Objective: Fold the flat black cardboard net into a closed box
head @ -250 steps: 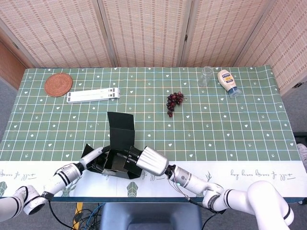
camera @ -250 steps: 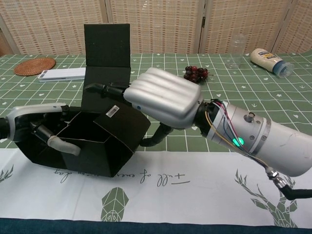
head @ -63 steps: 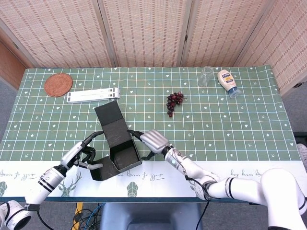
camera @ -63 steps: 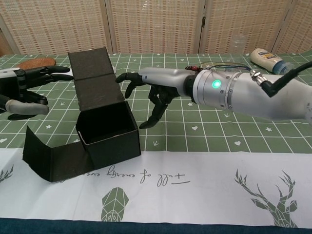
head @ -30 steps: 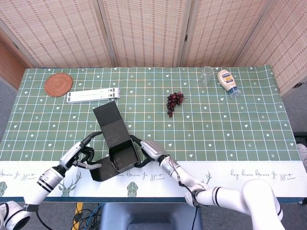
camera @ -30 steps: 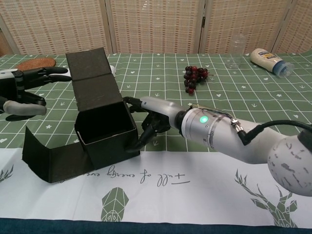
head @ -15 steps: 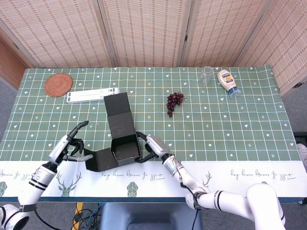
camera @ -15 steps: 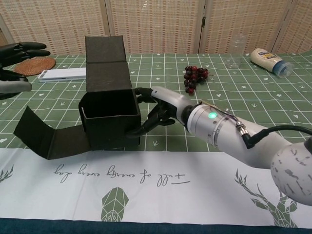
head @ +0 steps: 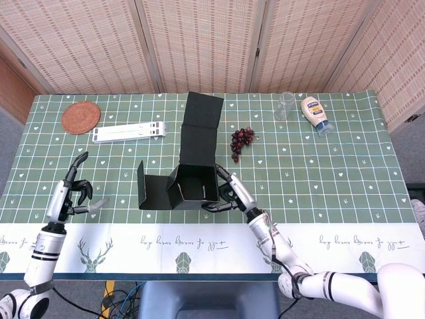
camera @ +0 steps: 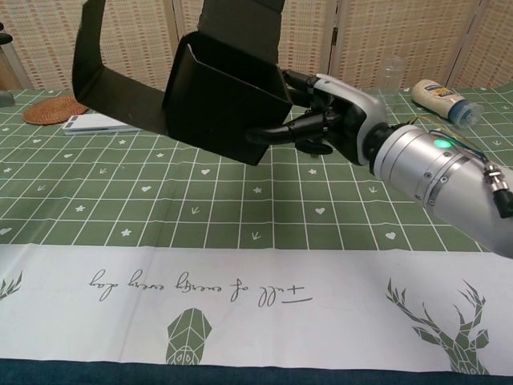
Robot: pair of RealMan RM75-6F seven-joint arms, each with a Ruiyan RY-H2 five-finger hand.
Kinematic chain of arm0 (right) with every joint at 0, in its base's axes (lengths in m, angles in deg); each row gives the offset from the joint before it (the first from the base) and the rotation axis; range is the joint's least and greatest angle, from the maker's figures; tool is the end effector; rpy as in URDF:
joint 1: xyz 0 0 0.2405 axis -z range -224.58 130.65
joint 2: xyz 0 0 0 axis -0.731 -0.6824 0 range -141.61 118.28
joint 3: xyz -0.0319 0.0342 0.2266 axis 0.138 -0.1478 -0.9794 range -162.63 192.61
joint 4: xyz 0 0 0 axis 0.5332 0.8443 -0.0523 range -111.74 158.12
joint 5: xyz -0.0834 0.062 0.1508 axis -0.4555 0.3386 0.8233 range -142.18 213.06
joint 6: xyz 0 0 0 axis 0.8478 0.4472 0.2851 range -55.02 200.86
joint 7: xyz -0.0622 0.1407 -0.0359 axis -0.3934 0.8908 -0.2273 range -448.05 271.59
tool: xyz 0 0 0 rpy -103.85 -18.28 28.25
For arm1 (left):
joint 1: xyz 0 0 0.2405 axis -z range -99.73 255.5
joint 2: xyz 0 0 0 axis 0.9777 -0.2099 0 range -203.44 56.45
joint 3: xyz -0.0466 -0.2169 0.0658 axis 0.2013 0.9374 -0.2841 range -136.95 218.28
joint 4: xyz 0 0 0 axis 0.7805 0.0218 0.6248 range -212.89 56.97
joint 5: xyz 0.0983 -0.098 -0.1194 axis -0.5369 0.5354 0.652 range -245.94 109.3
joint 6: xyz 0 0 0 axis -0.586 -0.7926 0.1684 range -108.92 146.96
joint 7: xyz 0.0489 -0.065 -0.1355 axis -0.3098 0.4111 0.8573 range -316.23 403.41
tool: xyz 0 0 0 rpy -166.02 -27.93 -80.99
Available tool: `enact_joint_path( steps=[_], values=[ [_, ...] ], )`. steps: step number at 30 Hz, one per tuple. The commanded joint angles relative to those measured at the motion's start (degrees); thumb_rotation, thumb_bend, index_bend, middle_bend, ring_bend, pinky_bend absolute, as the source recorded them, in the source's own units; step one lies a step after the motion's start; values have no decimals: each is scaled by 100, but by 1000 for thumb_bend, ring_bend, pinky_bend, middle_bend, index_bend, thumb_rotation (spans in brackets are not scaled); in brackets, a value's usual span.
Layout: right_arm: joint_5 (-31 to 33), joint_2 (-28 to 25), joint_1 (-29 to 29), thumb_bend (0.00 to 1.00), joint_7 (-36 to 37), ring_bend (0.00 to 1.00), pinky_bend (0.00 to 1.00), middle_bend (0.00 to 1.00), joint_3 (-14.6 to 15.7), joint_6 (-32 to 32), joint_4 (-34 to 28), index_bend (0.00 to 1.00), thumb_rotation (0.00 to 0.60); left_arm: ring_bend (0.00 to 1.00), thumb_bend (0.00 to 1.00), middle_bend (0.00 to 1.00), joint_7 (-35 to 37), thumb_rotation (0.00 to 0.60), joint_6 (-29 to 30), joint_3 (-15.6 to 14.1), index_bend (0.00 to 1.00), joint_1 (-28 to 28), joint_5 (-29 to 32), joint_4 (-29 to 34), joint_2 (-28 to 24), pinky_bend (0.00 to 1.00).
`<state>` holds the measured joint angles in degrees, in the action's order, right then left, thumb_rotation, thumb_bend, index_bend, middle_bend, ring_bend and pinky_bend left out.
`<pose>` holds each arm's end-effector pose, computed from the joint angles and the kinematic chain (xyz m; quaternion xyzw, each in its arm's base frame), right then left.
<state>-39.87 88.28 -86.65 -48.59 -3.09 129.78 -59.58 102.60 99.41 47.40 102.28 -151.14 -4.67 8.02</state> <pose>-0.0686 -0.3210 -0.0183 0.4489 -0.6635 0.5920 0.0888 -0.2301 0.2981 0.1126 -0.4014 -0.5754 -0.6695 0.2441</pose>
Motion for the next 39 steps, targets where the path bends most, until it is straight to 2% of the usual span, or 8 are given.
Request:
enact_joint_path(
  steps=[1,17,21,28,39],
  values=[
    [-95,17,64,412,143,916,1000,465,1,110,-36,360,600,698,93,60,-144,600,10,25,89,-3,-51,-96,128,900],
    [-52,545,-26,412,135,916,1000,471,73,139,178,360,600,697,93,60,-1037,600,201,8,79,305,-712,-387,949,899],
    [-32,646,-44,411,21,919,1000,475,108,119,252,360,600,696,93,60,-1212,600,353,97,79,350,-763,-404,1153,899],
    [30,715,-36,412,-163,925,1000,479,135,92,260,360,600,697,93,60,-1318,600,555,139,79,446,-963,-429,1257,899],
    [271,651,-26,412,-598,930,1000,491,141,-103,119,360,600,696,93,60,-1552,600,546,114,108,669,-1217,-474,1157,899]
  ],
)
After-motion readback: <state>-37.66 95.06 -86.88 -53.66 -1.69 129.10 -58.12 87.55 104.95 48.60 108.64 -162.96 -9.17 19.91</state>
